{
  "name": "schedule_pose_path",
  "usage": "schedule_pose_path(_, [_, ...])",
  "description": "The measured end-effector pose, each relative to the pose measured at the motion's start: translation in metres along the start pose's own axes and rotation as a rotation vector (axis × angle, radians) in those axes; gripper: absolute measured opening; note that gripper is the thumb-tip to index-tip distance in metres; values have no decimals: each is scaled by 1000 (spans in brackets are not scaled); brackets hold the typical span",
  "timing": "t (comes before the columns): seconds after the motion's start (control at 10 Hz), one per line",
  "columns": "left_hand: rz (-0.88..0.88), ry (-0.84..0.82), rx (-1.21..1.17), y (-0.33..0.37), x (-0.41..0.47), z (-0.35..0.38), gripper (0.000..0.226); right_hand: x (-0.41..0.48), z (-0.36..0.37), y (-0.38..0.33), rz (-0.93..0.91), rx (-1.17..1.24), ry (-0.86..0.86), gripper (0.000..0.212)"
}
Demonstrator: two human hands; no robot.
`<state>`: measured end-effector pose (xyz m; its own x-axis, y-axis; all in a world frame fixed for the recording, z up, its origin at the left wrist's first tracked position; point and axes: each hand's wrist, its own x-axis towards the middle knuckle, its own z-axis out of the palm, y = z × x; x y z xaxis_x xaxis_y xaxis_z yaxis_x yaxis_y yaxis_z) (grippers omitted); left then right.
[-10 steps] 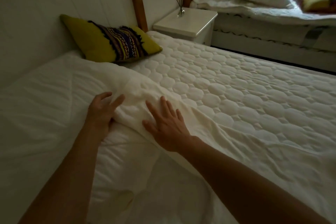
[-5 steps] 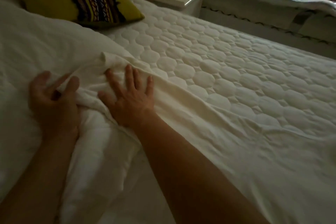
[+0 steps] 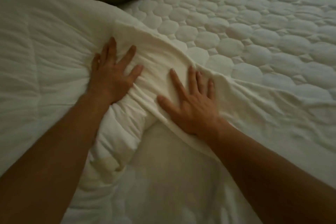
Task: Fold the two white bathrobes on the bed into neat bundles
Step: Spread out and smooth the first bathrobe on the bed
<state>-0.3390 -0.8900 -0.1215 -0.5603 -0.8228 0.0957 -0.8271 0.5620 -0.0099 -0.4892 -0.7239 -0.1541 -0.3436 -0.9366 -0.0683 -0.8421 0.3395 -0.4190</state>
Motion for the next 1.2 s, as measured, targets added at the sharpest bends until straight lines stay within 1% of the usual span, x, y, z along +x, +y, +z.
schedule_pose_path(0.1, [-107,-272,224,-14,18,-28,76,-47,-18,53,69,-116,-92,81])
schedule_pose_path(0.2, [-143,-343,575,29,23,-52,79,-91,-36,87,176,-170,-142,80])
schedule_pose_path(0.3, [-113,-247,809,134,14,-85,79,-145,-58,111,160,-162,-158,73])
schedule_pose_path(0.4, [249,-238,215,278,-46,-93,69,-203,-86,138,173,-72,-62,65])
schedule_pose_path(0.5, [699,-228,-223,394,-144,-82,69,-285,-119,197,370,-53,47,64])
schedule_pose_path(0.6, [892,-328,-309,489,-224,-69,68,-382,-155,273,638,-121,98,65])
schedule_pose_path(0.7, [968,-413,-286,570,-273,-61,72,-465,-186,337,836,-297,55,66])
schedule_pose_path(0.8, [1059,-386,-268,633,-314,-55,84,-522,-200,382,931,-351,24,67])
schedule_pose_path(0.9, [1082,-377,-251,688,-346,-45,81,-554,-201,418,999,-333,33,67])
schedule_pose_path(1.0, [1016,-398,-211,730,-364,-22,75,-580,-197,451,973,-321,65,72])
schedule_pose_path(1.1, [982,-309,-221,738,-371,-1,69,-593,-194,477,938,-289,57,76])
schedule_pose_path(1.2, [987,-234,-229,733,-369,7,66,-593,-190,483,881,-262,113,76])
